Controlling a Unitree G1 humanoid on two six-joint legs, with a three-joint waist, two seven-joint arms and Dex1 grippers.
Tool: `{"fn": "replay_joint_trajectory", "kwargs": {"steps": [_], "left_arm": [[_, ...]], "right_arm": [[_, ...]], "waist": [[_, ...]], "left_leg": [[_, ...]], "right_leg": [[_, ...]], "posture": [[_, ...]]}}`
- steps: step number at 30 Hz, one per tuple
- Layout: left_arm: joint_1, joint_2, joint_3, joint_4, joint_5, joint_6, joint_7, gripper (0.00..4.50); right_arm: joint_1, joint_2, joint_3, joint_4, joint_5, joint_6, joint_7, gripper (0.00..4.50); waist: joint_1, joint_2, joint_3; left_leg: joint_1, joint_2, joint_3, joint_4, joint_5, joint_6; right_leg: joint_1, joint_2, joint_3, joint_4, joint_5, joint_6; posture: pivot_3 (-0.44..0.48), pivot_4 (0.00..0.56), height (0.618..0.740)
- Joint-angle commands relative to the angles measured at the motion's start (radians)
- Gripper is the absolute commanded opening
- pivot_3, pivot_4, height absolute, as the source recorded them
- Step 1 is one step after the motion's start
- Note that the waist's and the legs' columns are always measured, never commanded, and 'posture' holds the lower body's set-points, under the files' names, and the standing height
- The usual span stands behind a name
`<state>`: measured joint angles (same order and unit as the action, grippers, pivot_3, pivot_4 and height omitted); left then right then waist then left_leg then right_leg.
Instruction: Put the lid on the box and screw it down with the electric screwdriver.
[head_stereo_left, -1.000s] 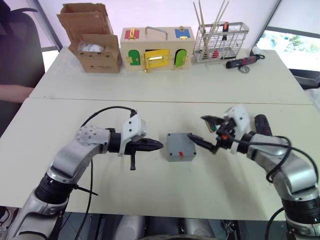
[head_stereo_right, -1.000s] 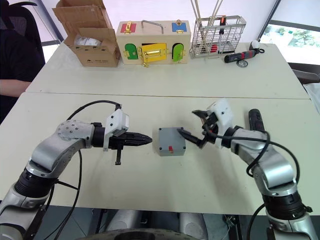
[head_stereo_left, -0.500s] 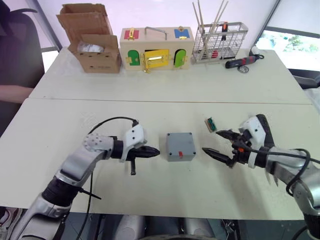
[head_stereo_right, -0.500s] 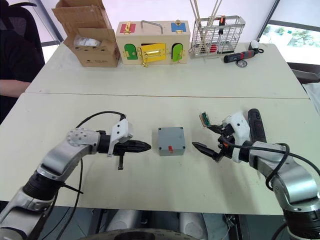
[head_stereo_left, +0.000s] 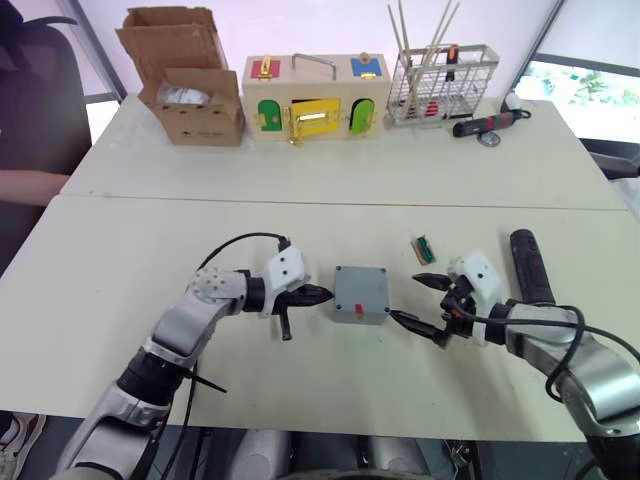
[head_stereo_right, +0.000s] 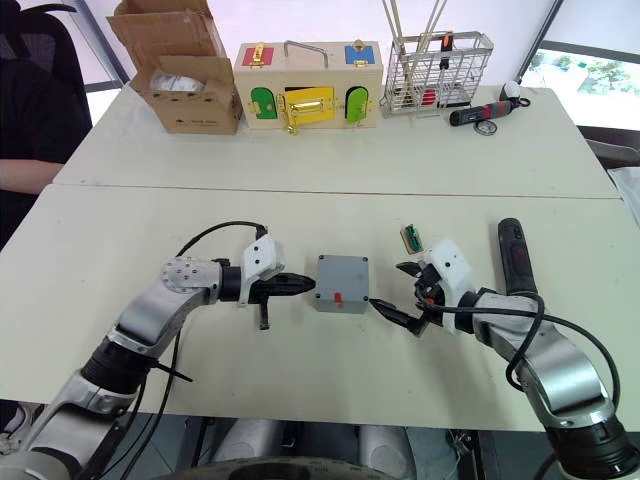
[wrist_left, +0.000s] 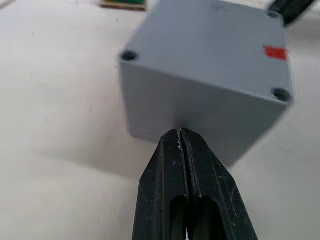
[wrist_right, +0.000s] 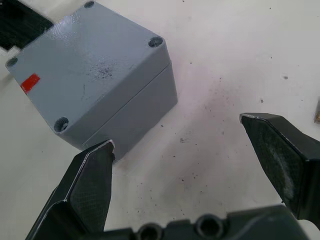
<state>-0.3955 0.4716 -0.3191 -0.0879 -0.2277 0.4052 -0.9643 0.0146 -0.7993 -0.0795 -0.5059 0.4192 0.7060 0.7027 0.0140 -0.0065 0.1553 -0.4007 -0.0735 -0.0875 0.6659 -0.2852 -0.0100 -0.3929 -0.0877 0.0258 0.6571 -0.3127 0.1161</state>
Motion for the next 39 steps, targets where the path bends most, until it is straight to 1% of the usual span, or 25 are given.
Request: {"fn": "replay_joint_trajectory", "kwargs": {"steps": [1, 3, 4, 5, 7, 9, 12, 14, 17, 22, 24, 29, 32, 36, 39], "left_arm": [[-0.016, 0.041, 0.059, -0.056, -0.038, -0.002, -0.037, 0.00], [-0.035, 0.075, 0.103, -0.106, -0.103, 0.042, -0.080, 0.00], [-0.049, 0.091, 0.126, -0.141, -0.148, 0.070, -0.105, 0.00], [-0.065, 0.105, 0.150, -0.182, -0.202, 0.100, -0.131, 0.00], [-0.087, 0.121, 0.176, -0.256, -0.284, 0.146, -0.161, 0.00], [-0.099, 0.133, 0.189, -0.326, -0.349, 0.179, -0.180, 0.00], [-0.104, 0.148, 0.190, -0.394, -0.398, 0.199, -0.196, 0.00], [-0.099, 0.152, 0.173, -0.427, -0.396, 0.189, -0.196, 0.00], [-0.090, 0.141, 0.153, -0.457, -0.391, 0.192, -0.169, 0.00], [-0.065, 0.119, 0.127, -0.475, -0.388, 0.193, -0.127, 0.00], [-0.055, 0.125, 0.117, -0.480, -0.376, 0.194, -0.113, 0.00], [-0.023, 0.161, 0.125, -0.493, -0.379, 0.192, -0.111, 0.00], [0.004, 0.187, 0.121, -0.501, -0.365, 0.187, -0.105, 0.00], [0.020, 0.196, 0.124, -0.516, -0.374, 0.193, -0.084, 0.00], [0.041, 0.213, 0.109, -0.514, -0.336, 0.180, -0.067, 0.00]], "right_arm": [[-0.042, -0.086, -0.190, -0.026, 0.082, 0.092, 0.033, 4.48], [-0.136, -0.167, -0.307, 0.028, 0.183, 0.220, 0.070, 4.48], [-0.194, -0.223, -0.349, 0.080, 0.223, 0.286, 0.095, 4.48], [-0.261, -0.292, -0.360, 0.155, 0.243, 0.375, 0.107, 4.48], [-0.340, -0.430, -0.310, 0.284, 0.222, 0.491, 0.122, 4.48], [-0.407, -0.530, -0.230, 0.398, 0.218, 0.558, 0.164, 4.48], [-0.490, -0.621, -0.088, 0.512, 0.199, 0.617, 0.225, 4.48], [-0.551, -0.659, 0.019, 0.569, 0.198, 0.686, 0.277, 4.48], [-0.651, -0.658, 0.150, 0.639, 0.185, 0.784, 0.309, 4.48], [-0.778, -0.597, 0.337, 0.762, 0.120, 0.857, 0.313, 4.48], [-0.817, -0.562, 0.408, 0.823, 0.094, 0.873, 0.317, 4.48], [-0.878, -0.495, 0.515, 0.936, 0.033, 0.841, 0.333, 4.48], [-0.889, -0.459, 0.573, 0.995, -0.012, 0.792, 0.354, 4.48], [-0.913, -0.421, 0.621, 1.060, -0.071, 0.742, 0.383, 4.48], [-0.927, -0.392, 0.674, 1.108, -0.146, 0.659, 0.410, 4.48]], "waist": [[-0.001, 0.000, 0.000], [-0.007, 0.001, 0.001], [-0.008, 0.002, 0.001], [-0.008, 0.003, 0.002], [-0.001, 0.004, 0.003], [0.002, 0.004, 0.002], [-0.004, 0.004, 0.002], [-0.009, 0.006, 0.003], [-0.010, 0.008, 0.003], [-0.006, 0.008, 0.003], [-0.004, 0.008, 0.003], [-0.001, 0.009, 0.003], [-0.002, 0.009, 0.002], [-0.002, 0.009, 0.002], [-0.003, 0.008, 0.002]], "left_leg": [[0.000, 0.000, 0.000, 0.000, 0.000, 0.000], [0.000, 0.000, 0.000, 0.000, -0.001, 0.001], [0.000, 0.001, 0.000, 0.000, -0.001, 0.002], [-0.001, 0.000, 0.001, 0.000, -0.002, 0.004], [-0.001, 0.001, 0.001, 0.000, -0.002, 0.004], [-0.001, 0.001, -0.002, -0.001, -0.002, 0.004], [-0.003, 0.001, 0.001, -0.002, -0.001, 0.001], [-0.005, 0.001, 0.003, -0.001, -0.001, 0.001], [-0.006, 0.001, 0.004, -0.001, -0.001, 0.001], [-0.006, 0.001, 0.004, -0.001, -0.002, 0.004], [-0.006, 0.001, 0.004, 0.000, -0.002, 0.003], [-0.007, 0.001, 0.004, 0.000, -0.001, 0.001], [-0.007, 0.001, 0.004, 0.000, -0.001, 0.001], [-0.007, 0.001, 0.004, 0.000, -0.001, 0.001], [-0.007, 0.001, 0.004, 0.001, -0.001, 0.001]], "right_leg": [[0.000, 0.000, 0.000, 0.000, 0.000, 0.000], [-0.001, 0.000, 0.000, 0.000, 0.000, 0.000], [-0.002, 0.000, 0.001, 0.002, 0.000, 0.000], [-0.002, 0.000, 0.001, 0.002, 0.000, 0.000], [-0.003, 0.000, 0.001, 0.003, 0.000, 0.000], [-0.001, -0.001, -0.002, -0.001, 0.000, 0.000], [-0.001, -0.001, 0.000, -0.005, 0.000, 0.000], [-0.004, -0.002, 0.001, -0.005, 0.000, 0.000], [-0.005, -0.002, 0.001, -0.005, 0.000, 0.000], [-0.005, -0.001, 0.001, -0.005, 0.000, 0.000], [-0.005, -0.001, 0.001, -0.005, 0.000, 0.000], [-0.007, -0.001, 0.001, -0.003, 0.000, 0.000], [-0.007, -0.001, 0.001, -0.003, 0.000, 0.000], [-0.007, -0.001, 0.001, -0.003, 0.000, 0.000], [-0.007, -0.001, 0.001, -0.003, 0.000, 0.000]], "posture": [[0.000, 0.150, 0.740], [0.000, 0.150, 0.740], [0.000, 0.150, 0.740], [0.000, 0.150, 0.740], [0.000, 0.150, 0.740], [0.000, 0.150, 0.740], [0.000, 0.150, 0.740], [0.000, 0.150, 0.740], [0.000, 0.150, 0.740], [0.000, 0.150, 0.740], [0.000, 0.150, 0.740], [0.000, 0.150, 0.740], [0.000, 0.150, 0.740], [0.000, 0.150, 0.740], [0.000, 0.150, 0.740]]}}
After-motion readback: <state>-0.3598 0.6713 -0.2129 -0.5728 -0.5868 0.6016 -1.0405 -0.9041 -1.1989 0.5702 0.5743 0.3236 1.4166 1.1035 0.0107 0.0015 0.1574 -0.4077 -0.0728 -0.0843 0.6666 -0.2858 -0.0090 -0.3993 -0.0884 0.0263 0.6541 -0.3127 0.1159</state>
